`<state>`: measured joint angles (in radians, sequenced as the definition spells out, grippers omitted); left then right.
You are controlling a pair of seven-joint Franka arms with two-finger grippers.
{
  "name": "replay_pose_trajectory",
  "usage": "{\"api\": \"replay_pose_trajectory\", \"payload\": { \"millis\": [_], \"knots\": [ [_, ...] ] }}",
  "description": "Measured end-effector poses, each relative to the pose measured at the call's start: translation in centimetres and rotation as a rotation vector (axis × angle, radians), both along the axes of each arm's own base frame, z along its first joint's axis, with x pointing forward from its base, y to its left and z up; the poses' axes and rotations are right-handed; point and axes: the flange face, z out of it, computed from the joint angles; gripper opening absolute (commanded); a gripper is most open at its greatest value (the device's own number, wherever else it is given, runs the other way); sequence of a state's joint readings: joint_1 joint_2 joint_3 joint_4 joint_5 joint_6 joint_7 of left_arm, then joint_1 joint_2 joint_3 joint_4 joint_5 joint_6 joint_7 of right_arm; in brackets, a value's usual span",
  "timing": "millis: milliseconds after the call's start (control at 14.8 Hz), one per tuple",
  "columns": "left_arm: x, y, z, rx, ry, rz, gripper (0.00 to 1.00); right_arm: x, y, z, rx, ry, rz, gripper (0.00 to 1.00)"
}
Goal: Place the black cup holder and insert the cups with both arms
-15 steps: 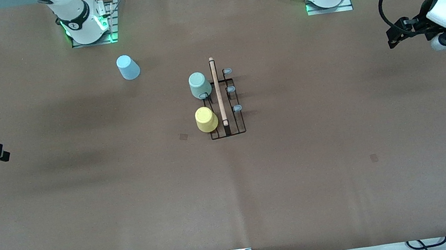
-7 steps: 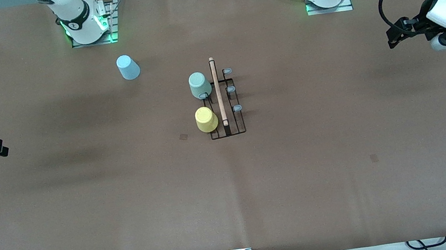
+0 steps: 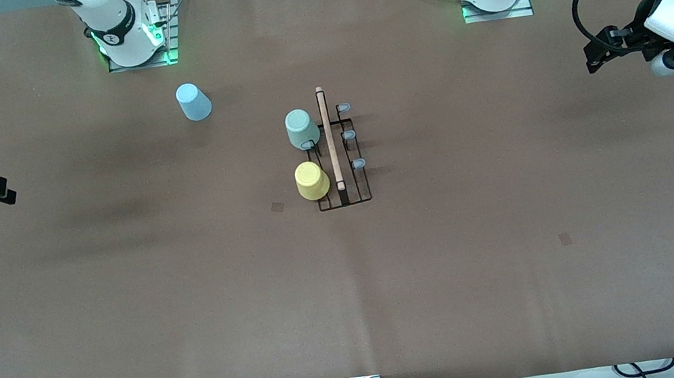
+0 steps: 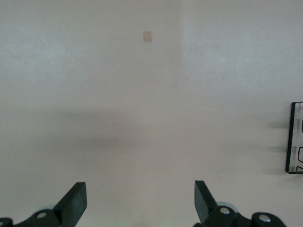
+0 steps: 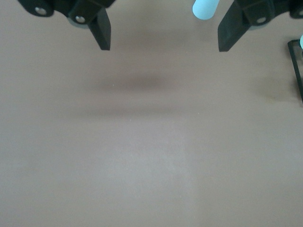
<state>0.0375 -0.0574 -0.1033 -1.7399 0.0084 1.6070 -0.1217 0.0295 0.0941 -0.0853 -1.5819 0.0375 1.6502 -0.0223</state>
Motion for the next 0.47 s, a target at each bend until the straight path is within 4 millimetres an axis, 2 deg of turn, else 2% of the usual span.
{"api": "replay_pose_trajectory", "payload": {
  "millis": [472],
  "knots": [
    [0.0,0.0,0.0,0.000,0.000,0.000,1.00,-3.5,-0.2,-1.7,-0.008,-0.014,0.006,1.00]
  ]
}}
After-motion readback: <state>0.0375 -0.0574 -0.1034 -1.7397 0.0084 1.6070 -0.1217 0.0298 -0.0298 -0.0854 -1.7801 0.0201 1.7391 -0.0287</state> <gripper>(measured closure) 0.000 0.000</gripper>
